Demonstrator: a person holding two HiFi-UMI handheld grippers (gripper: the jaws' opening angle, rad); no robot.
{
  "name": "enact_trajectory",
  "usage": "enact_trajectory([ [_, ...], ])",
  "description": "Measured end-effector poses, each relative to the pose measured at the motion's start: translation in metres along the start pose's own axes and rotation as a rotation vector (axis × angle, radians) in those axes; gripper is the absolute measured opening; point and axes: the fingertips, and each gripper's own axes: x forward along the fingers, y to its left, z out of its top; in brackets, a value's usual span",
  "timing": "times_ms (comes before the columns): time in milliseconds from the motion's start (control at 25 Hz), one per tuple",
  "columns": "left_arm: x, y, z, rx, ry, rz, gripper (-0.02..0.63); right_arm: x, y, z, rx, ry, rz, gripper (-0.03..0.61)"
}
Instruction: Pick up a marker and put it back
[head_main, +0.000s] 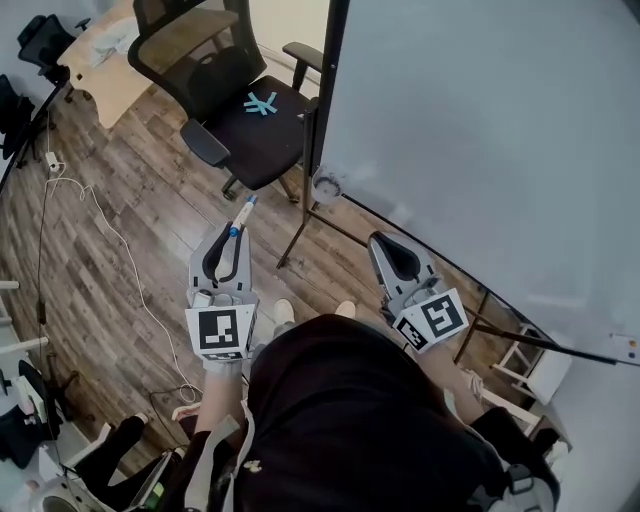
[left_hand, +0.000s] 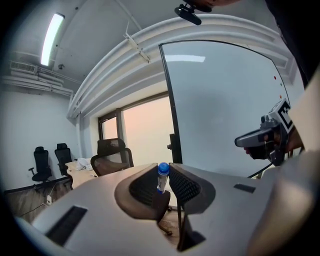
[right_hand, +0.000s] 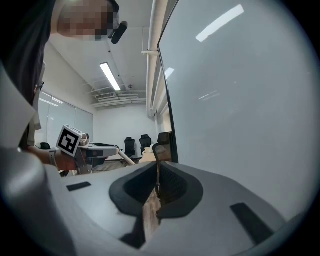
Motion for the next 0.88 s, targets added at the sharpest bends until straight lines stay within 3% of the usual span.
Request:
enact_trajectory([
  [880,0.070,-0.078,0.022,0.048,-0.056,-0.284,0.074,-0.085,-0.046,-0.011,0.049,-0.029,-0.321,0.028],
])
